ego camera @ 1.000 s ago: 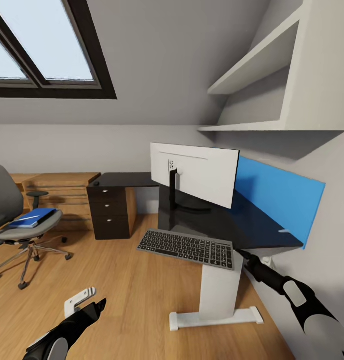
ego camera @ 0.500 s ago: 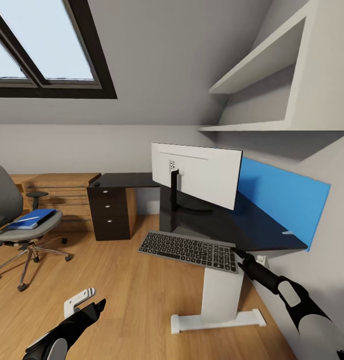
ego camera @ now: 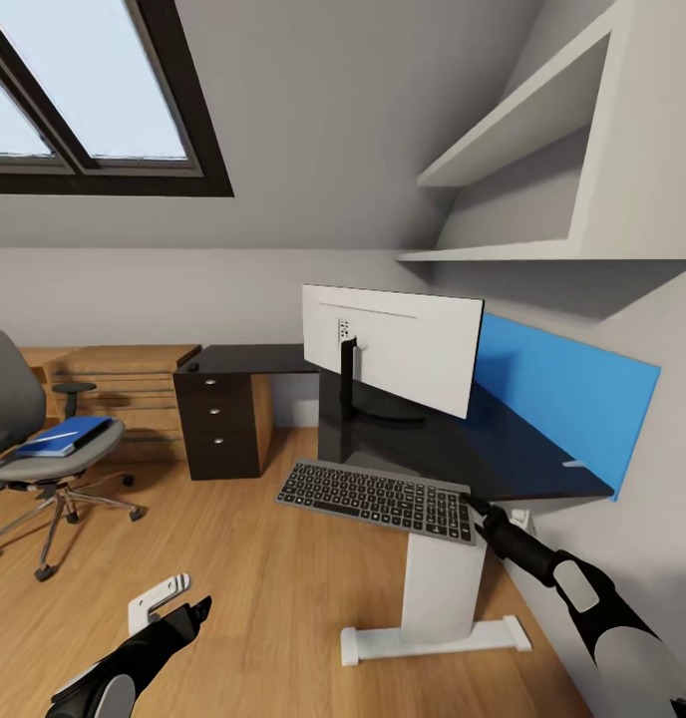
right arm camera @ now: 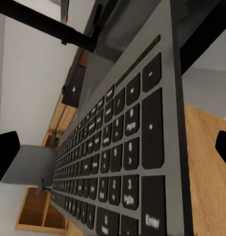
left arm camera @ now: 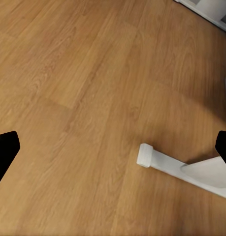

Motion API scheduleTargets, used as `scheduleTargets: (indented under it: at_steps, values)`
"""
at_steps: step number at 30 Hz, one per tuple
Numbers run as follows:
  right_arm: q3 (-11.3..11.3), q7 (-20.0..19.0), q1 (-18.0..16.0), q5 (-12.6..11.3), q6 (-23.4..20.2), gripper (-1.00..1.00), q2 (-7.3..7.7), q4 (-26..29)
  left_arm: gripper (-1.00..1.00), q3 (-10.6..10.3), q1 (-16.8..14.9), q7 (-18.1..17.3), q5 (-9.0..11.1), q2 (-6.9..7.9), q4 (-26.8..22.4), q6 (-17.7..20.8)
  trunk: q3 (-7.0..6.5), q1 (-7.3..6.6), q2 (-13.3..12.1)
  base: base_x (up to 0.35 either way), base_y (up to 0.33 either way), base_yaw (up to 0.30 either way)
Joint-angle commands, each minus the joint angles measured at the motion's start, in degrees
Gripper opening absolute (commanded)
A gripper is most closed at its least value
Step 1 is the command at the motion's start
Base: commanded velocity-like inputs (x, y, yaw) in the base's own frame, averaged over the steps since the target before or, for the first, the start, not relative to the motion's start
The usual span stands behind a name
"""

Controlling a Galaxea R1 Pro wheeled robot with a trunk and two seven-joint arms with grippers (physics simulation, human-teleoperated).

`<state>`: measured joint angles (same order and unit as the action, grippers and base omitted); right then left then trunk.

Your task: In the bedroom, organize the workspace by keeping the computer under the desk, ensuring the monitor is on the desk, placing the keyboard on the desk next to the monitor, placing the mouse on the desk next to the keyboard, moving the folder from the swivel chair onto the desk next to the mouse, stacking the notebook on top of the folder with the pen on top of the notebook, and positioning the swivel chair next to the desk.

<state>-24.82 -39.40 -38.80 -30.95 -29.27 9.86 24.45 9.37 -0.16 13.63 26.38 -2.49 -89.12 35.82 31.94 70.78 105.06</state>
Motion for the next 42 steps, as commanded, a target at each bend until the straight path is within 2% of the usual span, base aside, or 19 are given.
scheduleTargets:
  at_steps: [1,7,13,17,24,26,42]
  values:
    - [-0.23,-0.07,-0.05,-0.25,-0.44,1.00,-0.01,-0.02,1.00,0.04,-0.02,0.43,0.61,-0.04,-0.09,0.21,0.24,0.22,0.44,0.000,0.000,0.000]
    - [-0.23,-0.06,-0.05,-0.25,-0.44,1.00,-0.01,-0.02,1.00,0.04,-0.02,0.44,0.60,-0.06,-0.09,0.21,1.31,1.54,2.85,0.000,0.000,0.000]
    - [-0.23,-0.06,-0.05,-0.18,-0.44,1.00,-0.01,-0.02,1.00,0.04,-0.02,0.44,0.60,-0.04,-0.09,0.21,1.31,1.54,2.85,0.000,0.000,0.000]
    - [-0.23,-0.06,-0.05,-0.17,-0.44,1.00,-0.01,-0.02,1.00,0.04,-0.02,0.44,0.60,-0.06,-0.09,0.21,2.03,2.42,4.45,0.000,0.000,0.000]
    - [-0.23,-0.04,-0.05,-0.15,-0.44,1.00,-0.01,-0.02,1.00,0.05,-0.02,0.44,0.65,-0.01,-0.09,0.21,2.03,2.42,4.45,0.000,0.000,0.000]
    - [-0.23,-0.04,-0.05,-0.12,-0.44,1.00,-0.01,-0.02,1.00,0.07,-0.02,0.44,0.65,0.01,-0.09,0.23,2.39,2.86,5.26,0.000,0.000,0.000]
    - [-0.23,0.03,-0.05,-0.03,-0.44,1.00,-0.01,-0.10,1.00,0.12,-0.02,0.27,0.70,0.11,-0.09,0.20,2.39,2.86,5.26,0.042,0.034,0.000]
